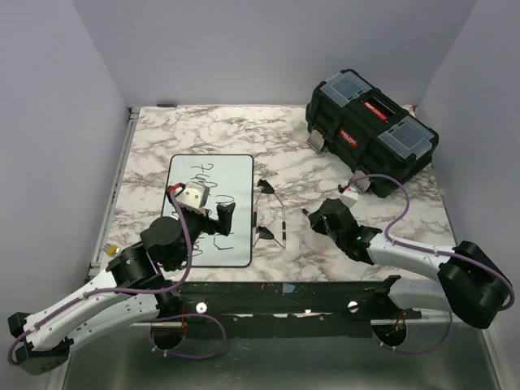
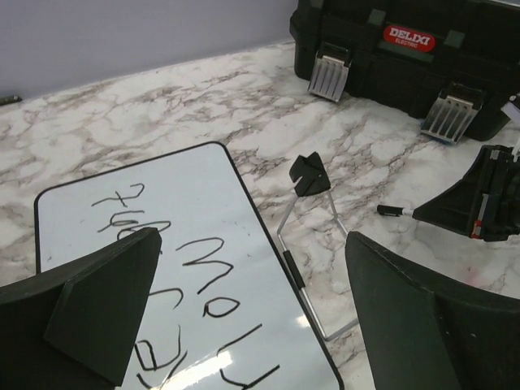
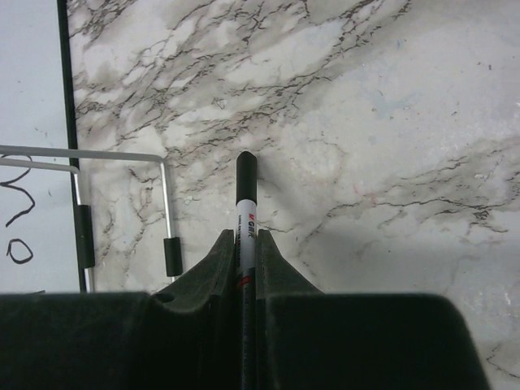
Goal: Write a sentence on the whiteboard
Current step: Place the whiteboard marker at the center of the board.
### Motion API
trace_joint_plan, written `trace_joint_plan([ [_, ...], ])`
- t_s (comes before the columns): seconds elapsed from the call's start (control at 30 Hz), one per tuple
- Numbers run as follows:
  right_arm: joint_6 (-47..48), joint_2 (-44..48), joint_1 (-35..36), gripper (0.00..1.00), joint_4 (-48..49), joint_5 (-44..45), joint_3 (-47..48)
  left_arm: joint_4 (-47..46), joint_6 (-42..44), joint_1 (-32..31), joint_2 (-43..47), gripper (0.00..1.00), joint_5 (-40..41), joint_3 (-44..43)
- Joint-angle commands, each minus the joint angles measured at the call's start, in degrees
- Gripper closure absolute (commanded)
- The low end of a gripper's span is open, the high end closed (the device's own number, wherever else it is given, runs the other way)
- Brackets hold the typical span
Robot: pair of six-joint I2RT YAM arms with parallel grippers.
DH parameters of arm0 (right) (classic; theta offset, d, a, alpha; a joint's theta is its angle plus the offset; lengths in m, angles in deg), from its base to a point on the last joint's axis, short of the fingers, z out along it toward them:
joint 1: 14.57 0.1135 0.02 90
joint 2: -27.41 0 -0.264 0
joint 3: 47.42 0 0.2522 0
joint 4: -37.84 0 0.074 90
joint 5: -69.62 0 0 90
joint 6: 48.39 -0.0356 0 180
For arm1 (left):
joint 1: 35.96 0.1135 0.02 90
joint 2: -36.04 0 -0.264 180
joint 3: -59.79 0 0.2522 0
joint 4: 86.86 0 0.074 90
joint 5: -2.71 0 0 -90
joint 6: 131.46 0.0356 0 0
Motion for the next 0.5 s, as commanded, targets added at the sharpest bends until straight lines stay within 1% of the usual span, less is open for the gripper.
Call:
trace_joint_plan([
  [0.0, -2.8, -0.8, 0.2, 0.88, 3.9, 3.8, -2.0, 16.0, -7.5, 0.2, 3.8, 0.02, 4.1, -3.3],
  [0.13, -3.3, -0.3, 0.2, 0.88, 4.0, 4.1, -3.2, 20.8, -7.7, 0.2, 8.1, 0.01, 5.1, -1.6],
  [0.2, -3.4, -0.1, 0.2, 0.85, 3.5, 4.1, -3.4, 22.2, -7.7, 0.2, 10.0, 0.01, 6.2, -0.2],
  [0.27, -3.8, 0.2, 0.1, 0.80, 2.3, 4.2, -3.1, 23.2, -8.8, 0.2, 11.5, 0.01, 8.0, 0.8],
  [0.33, -4.5, 0.6, 0.2, 0.74, 0.7, 4.7, -2.8, 21.9, -8.7, 0.2, 13.5, 0.01, 8.0, 2.0],
  [0.4, -5.0, 1.0, 0.1, 0.61, -0.6, 5.0, -2.6, 21.0, -7.9, 0.2, 14.8, 0.02, 7.2, 2.7],
  [0.47, -5.1, 1.7, 0.1, 0.55, -1.9, 5.1, -2.3, 20.8, -7.7, 0.2, 15.4, 0.01, 7.3, 2.8],
])
